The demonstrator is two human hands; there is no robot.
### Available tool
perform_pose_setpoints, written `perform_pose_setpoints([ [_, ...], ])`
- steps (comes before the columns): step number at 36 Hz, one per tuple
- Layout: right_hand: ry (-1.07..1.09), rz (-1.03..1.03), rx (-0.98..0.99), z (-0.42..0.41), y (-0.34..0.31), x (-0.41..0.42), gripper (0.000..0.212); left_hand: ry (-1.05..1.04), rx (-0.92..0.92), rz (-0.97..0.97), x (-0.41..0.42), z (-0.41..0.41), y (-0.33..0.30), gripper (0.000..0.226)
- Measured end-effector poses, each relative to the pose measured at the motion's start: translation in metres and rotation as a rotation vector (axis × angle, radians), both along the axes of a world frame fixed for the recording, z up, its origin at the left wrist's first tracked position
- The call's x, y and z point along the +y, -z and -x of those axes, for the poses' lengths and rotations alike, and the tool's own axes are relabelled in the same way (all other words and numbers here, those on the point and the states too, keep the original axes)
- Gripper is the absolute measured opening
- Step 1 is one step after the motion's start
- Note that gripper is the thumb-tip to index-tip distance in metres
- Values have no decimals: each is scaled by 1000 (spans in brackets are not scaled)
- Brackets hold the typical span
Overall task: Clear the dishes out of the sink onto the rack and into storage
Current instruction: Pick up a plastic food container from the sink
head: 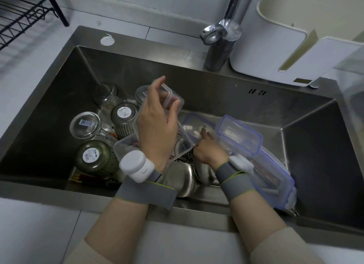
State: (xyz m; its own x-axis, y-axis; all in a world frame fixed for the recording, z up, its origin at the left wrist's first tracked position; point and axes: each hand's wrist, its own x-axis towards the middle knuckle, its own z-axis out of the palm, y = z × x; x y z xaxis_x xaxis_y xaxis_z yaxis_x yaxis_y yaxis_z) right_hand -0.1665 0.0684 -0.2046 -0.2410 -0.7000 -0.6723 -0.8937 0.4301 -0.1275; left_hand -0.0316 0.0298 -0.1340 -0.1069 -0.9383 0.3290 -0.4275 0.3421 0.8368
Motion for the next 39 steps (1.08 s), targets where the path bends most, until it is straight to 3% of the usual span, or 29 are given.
perform_pose_setpoints([
  [6,-95,-25,-20,4,-2,-4,47,72,-26,2,0,1,2,44],
  [13,44,418,51,-2,4,-4,35,65,-38,-25,0,1,1,41],
  [17,34,421,65,6,5,-19,66,23,-118,9,-1,0,2,40],
  [20,62,261,99,14,10,-23,108,31,-177,11,-2,0,6,45],
  [22,82,185,138,20,15,-21,118,78,-233,15,-2,2,7,48],
  [26,90,190,248,23,18,-18,113,171,-313,30,-1,3,12,53],
  [32,192,238,40,30,5,-21,110,180,-311,-3,-3,2,16,54],
  [39,326,278,113,41,-22,-26,107,206,-352,-61,-3,4,15,61],
])
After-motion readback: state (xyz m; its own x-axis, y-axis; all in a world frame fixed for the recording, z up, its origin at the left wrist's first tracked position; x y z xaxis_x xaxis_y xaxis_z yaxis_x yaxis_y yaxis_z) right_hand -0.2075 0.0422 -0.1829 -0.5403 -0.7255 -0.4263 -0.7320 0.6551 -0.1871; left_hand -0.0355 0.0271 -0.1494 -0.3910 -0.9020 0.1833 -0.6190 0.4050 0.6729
